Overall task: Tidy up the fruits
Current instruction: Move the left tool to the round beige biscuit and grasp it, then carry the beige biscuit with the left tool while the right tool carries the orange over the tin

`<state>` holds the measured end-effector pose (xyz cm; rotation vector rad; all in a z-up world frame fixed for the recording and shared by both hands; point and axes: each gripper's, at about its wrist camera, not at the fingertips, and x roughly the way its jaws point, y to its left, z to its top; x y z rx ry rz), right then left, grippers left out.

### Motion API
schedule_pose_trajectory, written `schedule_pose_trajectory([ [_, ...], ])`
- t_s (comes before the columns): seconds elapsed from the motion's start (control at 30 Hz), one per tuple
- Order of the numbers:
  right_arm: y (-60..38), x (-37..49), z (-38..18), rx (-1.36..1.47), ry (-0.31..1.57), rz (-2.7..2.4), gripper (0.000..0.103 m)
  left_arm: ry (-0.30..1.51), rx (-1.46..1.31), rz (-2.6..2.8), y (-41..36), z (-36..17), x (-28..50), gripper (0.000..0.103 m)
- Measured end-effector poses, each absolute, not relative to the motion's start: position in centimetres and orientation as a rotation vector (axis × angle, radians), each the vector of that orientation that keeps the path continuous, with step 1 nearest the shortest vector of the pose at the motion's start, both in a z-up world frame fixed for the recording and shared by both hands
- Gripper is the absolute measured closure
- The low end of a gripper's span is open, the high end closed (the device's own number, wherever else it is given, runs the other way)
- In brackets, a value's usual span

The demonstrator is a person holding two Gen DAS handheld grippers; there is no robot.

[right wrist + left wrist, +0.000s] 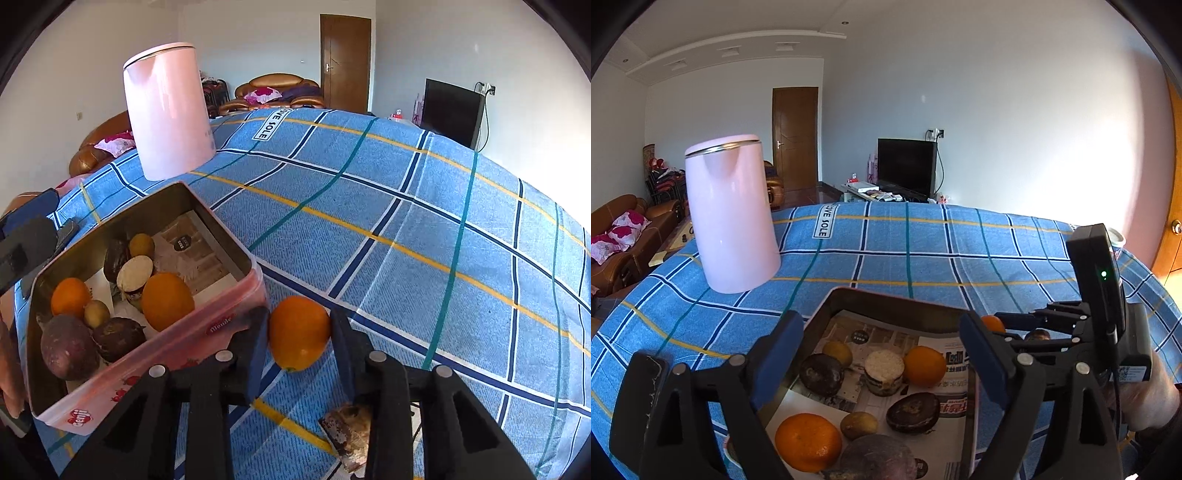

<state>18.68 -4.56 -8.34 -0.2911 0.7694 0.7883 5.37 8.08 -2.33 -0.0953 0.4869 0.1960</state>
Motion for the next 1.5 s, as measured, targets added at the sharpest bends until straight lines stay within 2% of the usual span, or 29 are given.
schedule_pose_trajectory([
  [0.33, -13.3, 15.7, -4.9, -0.175, 0.615, 0.642, 0.068, 0.507, 0.012, 0.086, 1.3, -2.2, 7.5, 0.014],
  [0.63, -21.0, 17.2, -6.4, -0.053, 0.649, 0.498, 0.068, 0.610, 0.084, -0.011, -4.2, -4.5, 11.1, 0.014],
  [0.9, -21.9, 17.5, -6.3, -0.035, 0.646, 0.492, 0.068, 0.744, 0.093, -0.085, -6.2, -6.9, 14.3, 0.017],
  [1.03, -21.9, 17.5, -6.4, -0.033, 0.651, 0.497, 0.068, 0.792, 0.090, -0.089, -6.4, -7.9, 15.4, 0.028],
  [1.17, -21.8, 17.7, -6.6, -0.030, 0.664, 0.501, 0.068, 0.845, 0.051, -0.125, -6.0, -8.6, 16.1, 0.060],
  [1.2, -21.8, 17.7, -6.6, -0.030, 0.667, 0.502, 0.068, 0.856, 0.046, -0.130, -5.9, -8.7, 16.3, 0.063],
  [1.5, -22.3, 17.2, -6.3, -0.013, 0.632, 0.523, 0.068, 0.790, 0.054, -0.135, -6.1, -7.7, 15.2, 0.067],
])
